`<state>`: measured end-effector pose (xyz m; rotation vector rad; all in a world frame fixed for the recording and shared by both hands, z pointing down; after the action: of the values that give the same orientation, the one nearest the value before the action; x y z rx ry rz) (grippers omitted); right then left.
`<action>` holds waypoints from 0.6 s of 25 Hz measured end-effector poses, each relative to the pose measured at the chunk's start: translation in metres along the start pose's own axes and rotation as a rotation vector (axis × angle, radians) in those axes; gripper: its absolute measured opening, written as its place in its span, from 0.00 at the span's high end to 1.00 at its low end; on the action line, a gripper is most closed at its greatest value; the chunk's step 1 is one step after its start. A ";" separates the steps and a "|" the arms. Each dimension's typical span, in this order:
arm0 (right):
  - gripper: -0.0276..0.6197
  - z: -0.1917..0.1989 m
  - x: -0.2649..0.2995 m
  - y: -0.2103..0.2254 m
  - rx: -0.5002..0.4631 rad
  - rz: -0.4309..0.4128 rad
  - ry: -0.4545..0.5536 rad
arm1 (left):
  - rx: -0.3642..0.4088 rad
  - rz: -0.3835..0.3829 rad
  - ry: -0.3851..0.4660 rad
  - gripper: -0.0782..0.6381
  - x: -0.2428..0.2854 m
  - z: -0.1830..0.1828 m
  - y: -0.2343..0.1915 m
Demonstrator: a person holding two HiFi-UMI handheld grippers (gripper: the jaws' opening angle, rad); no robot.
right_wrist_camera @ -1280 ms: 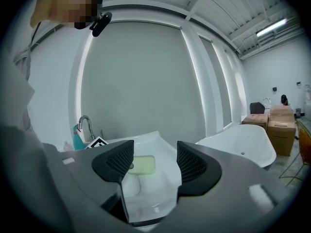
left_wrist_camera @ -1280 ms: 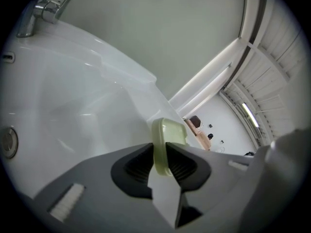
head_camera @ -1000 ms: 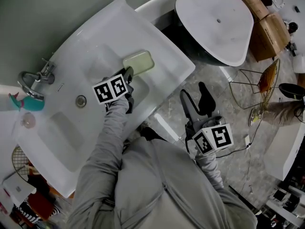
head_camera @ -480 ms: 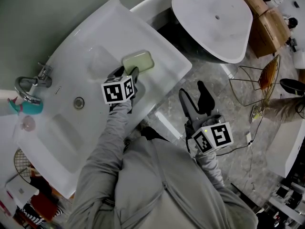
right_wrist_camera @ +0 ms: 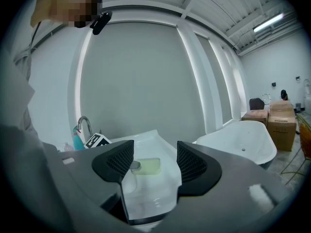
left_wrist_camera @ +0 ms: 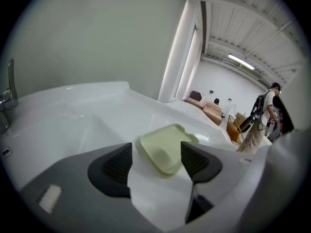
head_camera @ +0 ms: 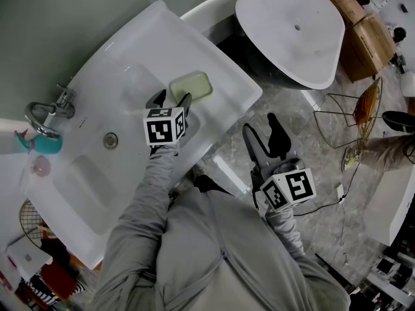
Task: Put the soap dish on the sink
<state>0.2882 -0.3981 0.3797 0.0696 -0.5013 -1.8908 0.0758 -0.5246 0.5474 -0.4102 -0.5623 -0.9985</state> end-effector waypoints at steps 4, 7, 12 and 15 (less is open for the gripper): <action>0.53 -0.003 0.002 -0.009 -0.012 -0.022 0.007 | 0.046 -0.025 0.058 0.42 -0.020 -0.015 -0.003; 0.53 -0.004 0.005 -0.019 -0.022 -0.042 0.012 | 0.063 -0.044 0.143 0.42 -0.042 -0.028 -0.008; 0.53 -0.006 0.010 -0.038 -0.044 -0.075 0.014 | 0.066 -0.100 0.296 0.42 -0.089 -0.046 -0.025; 0.53 -0.010 0.014 -0.050 -0.062 -0.093 0.026 | 0.047 -0.130 0.374 0.42 -0.121 -0.051 -0.036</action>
<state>0.2420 -0.3994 0.3551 0.0773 -0.4279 -1.9925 0.0065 -0.4901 0.4355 -0.1395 -0.2761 -1.1520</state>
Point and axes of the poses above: the fingertips, and each gripper's own axes: x forward along the fingers, y to its right, z out of its underside, the point moved 4 cm from there along -x, backward along the fingers, and after that the axes turned 12 degrees about x, right-handed, at the moved point
